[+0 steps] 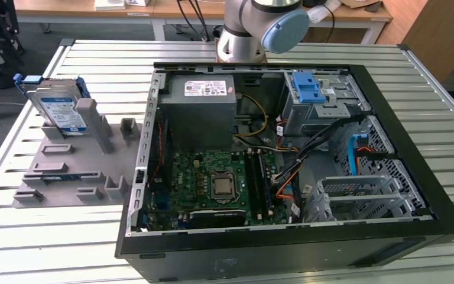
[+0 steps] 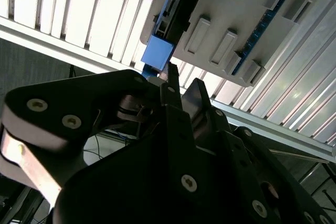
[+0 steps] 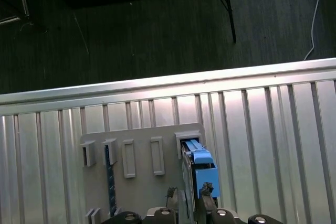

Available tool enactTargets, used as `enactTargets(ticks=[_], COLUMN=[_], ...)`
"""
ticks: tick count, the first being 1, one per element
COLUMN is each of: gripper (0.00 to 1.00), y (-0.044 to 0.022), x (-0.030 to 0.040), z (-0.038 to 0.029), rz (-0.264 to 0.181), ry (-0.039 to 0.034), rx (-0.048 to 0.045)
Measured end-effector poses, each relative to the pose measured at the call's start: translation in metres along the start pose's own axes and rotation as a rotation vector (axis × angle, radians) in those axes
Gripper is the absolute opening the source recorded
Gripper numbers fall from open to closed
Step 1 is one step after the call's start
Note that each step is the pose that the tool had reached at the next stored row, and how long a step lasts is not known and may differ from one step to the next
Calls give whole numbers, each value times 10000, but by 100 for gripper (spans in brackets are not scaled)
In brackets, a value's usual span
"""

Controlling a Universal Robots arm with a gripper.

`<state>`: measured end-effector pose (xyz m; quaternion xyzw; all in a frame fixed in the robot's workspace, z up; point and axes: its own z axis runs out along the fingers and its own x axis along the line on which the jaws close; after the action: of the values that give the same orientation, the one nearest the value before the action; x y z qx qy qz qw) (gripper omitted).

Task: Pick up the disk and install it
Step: 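Pick up the disk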

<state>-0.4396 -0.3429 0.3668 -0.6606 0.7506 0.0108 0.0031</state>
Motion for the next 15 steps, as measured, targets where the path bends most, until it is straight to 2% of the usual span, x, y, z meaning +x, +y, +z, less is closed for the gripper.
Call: enactTargets(ticks=[15], gripper=[31], y=[-1], x=[0], z=[2], rz=[19], ry=[-1], rx=[2])
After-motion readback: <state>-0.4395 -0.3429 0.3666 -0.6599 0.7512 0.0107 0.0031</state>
